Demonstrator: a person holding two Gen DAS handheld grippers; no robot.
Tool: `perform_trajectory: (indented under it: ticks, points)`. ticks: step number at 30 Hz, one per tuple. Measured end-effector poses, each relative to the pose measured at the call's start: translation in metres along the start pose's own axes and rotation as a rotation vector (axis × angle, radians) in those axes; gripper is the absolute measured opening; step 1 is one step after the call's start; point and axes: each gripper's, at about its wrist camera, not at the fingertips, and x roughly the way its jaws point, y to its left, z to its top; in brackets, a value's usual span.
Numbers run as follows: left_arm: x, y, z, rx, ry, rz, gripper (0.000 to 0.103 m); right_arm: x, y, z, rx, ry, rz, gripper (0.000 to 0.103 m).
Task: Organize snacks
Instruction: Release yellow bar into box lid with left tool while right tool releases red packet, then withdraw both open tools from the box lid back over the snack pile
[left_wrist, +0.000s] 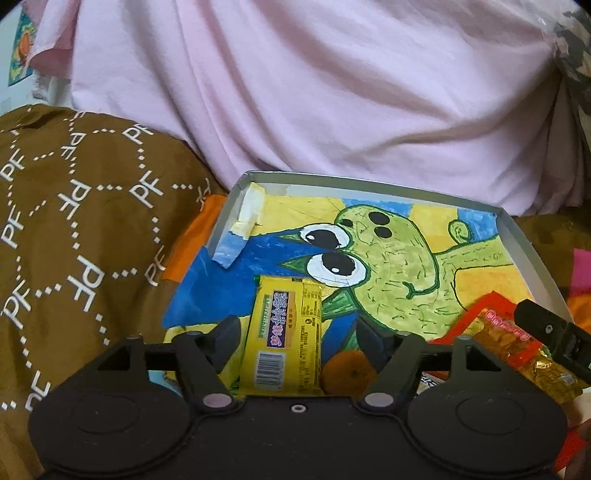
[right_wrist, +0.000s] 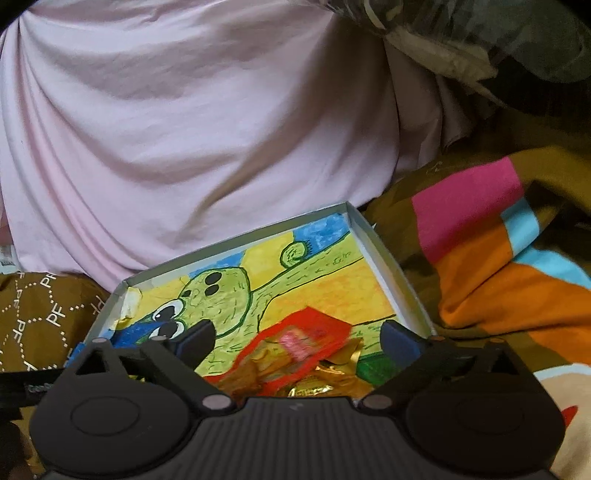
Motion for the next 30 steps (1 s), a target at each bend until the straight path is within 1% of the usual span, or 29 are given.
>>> perform_trajectory:
  ticks: [2,3,7,9,13,18,22,30]
  points:
    - [-0.004,0.002,0.0,-0.009,-0.008,0.007,0.079,-0.002,0.002,0.0,-0.014,-0.006,-0.005,0.103]
    - [-0.006,0.003,-0.001,-0.012,-0.012,0.01,0.083,-0.004,0.003,0.0,-0.02,-0.011,-0.005,0.103]
    - [-0.02,0.007,0.0,-0.027,-0.033,0.012,0.091,-0.014,0.008,0.002,-0.046,-0.035,-0.002,0.103]
    - [-0.029,0.009,0.0,-0.031,-0.046,0.013,0.097,-0.021,0.012,0.003,-0.059,-0.05,-0.003,0.103]
    - [-0.05,0.013,-0.001,-0.035,-0.077,0.02,0.101,-0.042,0.02,0.002,-0.087,-0.094,-0.007,0.103]
    - [-0.077,0.019,-0.005,-0.034,-0.108,0.02,0.102,-0.071,0.027,-0.002,-0.102,-0.141,-0.027,0.103]
    - [-0.101,0.027,-0.011,-0.039,-0.121,0.013,0.102,-0.095,0.034,-0.005,-0.151,-0.175,-0.038,0.103]
    - [-0.141,0.048,-0.038,-0.03,-0.105,-0.002,0.102,-0.147,0.054,-0.027,-0.243,-0.183,-0.01,0.103]
